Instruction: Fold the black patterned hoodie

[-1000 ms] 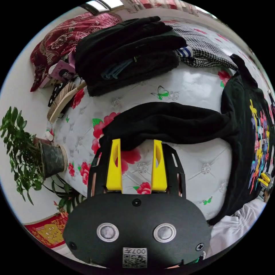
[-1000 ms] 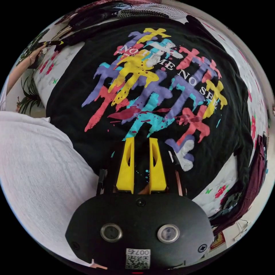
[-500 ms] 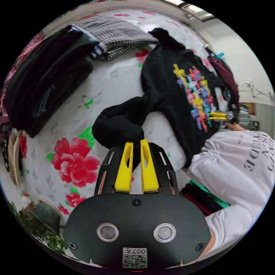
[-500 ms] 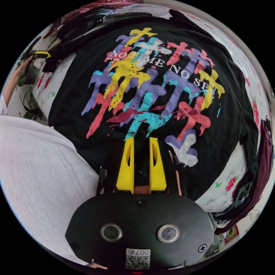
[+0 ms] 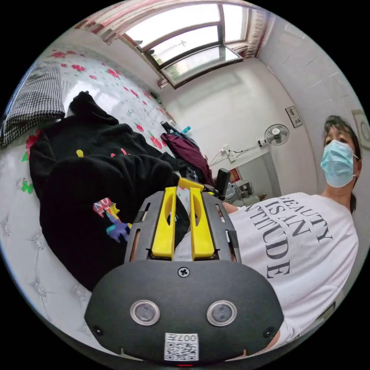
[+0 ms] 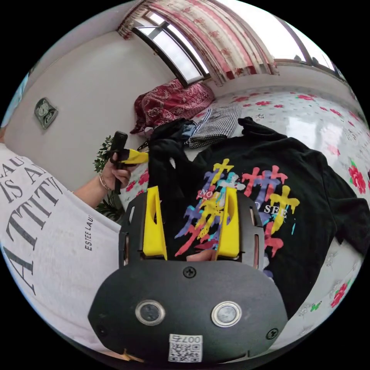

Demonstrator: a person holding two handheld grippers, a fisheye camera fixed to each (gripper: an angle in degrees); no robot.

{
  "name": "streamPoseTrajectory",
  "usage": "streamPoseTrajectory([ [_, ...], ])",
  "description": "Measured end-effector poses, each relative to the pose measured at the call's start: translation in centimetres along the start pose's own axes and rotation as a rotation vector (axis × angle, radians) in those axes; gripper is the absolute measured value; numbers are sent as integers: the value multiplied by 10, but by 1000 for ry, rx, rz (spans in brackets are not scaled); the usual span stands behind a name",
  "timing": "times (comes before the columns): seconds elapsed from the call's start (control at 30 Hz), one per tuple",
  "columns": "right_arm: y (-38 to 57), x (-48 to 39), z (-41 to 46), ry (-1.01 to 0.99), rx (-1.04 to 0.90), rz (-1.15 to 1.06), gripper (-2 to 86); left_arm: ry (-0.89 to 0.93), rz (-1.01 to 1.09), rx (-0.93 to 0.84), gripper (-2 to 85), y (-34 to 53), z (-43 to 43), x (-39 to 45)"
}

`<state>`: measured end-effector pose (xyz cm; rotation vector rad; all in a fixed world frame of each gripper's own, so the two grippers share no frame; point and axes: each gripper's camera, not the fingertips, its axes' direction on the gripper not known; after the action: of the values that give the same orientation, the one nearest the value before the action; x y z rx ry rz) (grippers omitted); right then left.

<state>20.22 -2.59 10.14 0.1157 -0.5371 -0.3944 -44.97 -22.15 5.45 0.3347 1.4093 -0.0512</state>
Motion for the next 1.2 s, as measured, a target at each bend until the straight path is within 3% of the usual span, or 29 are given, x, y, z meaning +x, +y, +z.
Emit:
streamPoseTrajectory([
  [0.07,1,-8,15,-11,-79,-49,169,115,-53,67,-2,-2,21,-16],
  [0.13,0,-17,30,37,-139,-97,168,116,-62,64,-1,-5,30,-23],
  [0.2,1,-19,47,173,-209,-106,162,0,-52,5,6,-5,37,-24],
  [0.27,4,-7,55,271,-280,-38,155,-259,-36,-42,60,0,39,-26],
  [0.37,12,4,58,222,-309,29,145,-516,-75,-61,100,12,35,-41],
  [0.47,6,-19,74,195,-292,-89,135,-732,-160,-107,116,19,38,-70],
  [0.63,-1,-54,147,108,-411,-286,116,-874,-182,-205,123,9,66,-119],
  [0.7,12,-41,200,236,-667,-299,90,-882,-190,-245,128,5,81,-139],
  [0.73,13,-39,204,286,-679,-301,81,-893,-191,-271,129,3,92,-153],
  [0.83,-6,-37,179,293,-595,-362,34,-923,-201,-346,121,7,113,-182],
  [0.9,-38,-37,123,421,-431,-405,16,-959,-167,-356,115,11,122,-185],
  [1.0,-82,-59,23,470,-170,-490,7,-997,-98,-369,112,21,134,-182],
  [1.07,-91,-75,-22,463,-100,-580,4,-993,-74,-374,113,33,142,-183],
  [1.13,-89,-83,-49,429,-110,-653,3,-993,-59,-347,111,41,145,-181],
  [1.2,-80,-79,-57,332,-262,-642,2,-992,-48,-317,108,48,145,-179],
])
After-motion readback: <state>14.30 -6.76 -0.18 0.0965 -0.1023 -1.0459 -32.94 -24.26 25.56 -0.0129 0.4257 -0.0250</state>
